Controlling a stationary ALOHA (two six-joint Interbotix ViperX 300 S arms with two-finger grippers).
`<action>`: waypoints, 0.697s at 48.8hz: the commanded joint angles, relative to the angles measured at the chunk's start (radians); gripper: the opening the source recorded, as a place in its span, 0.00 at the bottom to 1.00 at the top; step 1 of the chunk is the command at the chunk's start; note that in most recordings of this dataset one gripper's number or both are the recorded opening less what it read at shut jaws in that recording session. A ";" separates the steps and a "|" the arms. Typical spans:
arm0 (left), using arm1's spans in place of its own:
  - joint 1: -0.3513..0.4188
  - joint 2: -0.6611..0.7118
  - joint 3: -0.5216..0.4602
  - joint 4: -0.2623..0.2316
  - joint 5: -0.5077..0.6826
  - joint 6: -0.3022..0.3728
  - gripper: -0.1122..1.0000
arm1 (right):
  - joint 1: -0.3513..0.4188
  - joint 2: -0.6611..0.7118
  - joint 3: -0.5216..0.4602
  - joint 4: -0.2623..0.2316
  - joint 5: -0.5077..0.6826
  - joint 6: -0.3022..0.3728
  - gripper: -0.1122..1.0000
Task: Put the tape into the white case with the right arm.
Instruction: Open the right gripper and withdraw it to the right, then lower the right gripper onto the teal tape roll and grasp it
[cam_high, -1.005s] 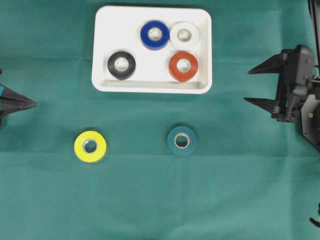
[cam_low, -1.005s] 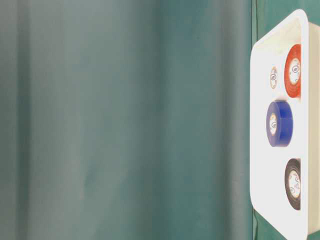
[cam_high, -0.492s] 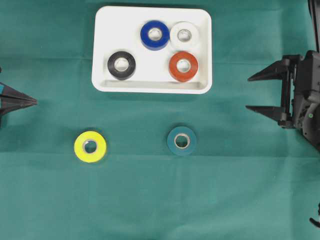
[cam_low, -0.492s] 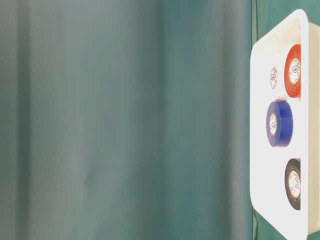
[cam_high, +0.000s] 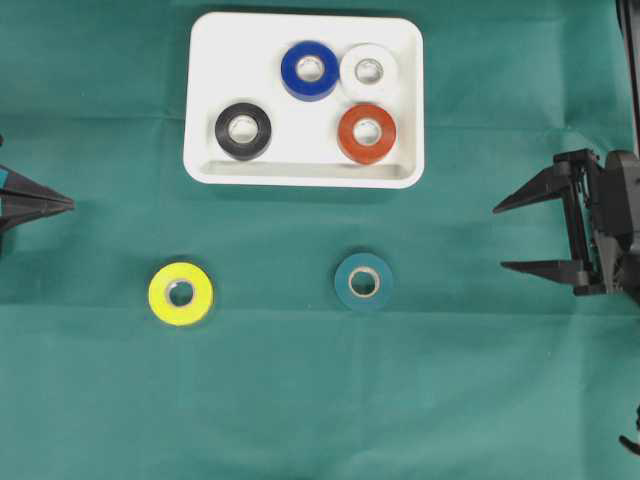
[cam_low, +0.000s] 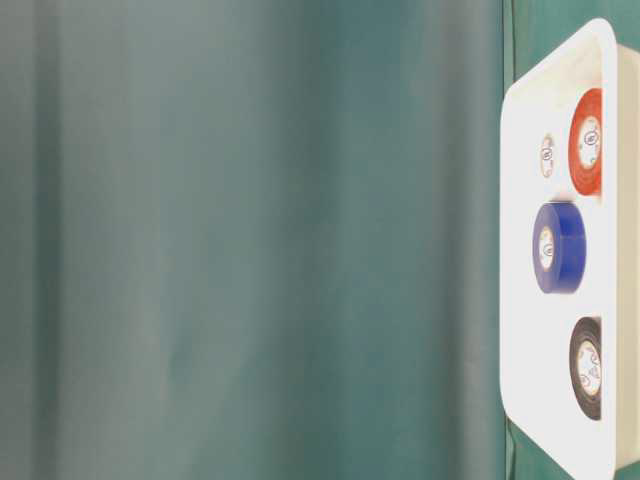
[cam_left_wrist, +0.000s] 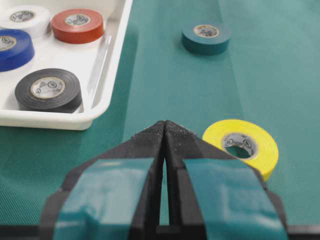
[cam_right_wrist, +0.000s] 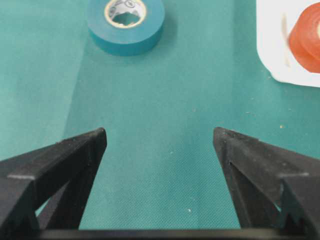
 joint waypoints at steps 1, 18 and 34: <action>0.002 0.006 -0.012 -0.002 -0.003 0.000 0.10 | 0.009 0.025 -0.037 -0.002 0.003 -0.003 0.78; 0.002 0.006 -0.012 -0.002 -0.003 0.000 0.10 | 0.100 0.302 -0.196 -0.002 -0.046 -0.043 0.78; 0.002 0.006 -0.012 -0.002 -0.005 -0.002 0.10 | 0.109 0.609 -0.417 -0.011 -0.107 -0.061 0.73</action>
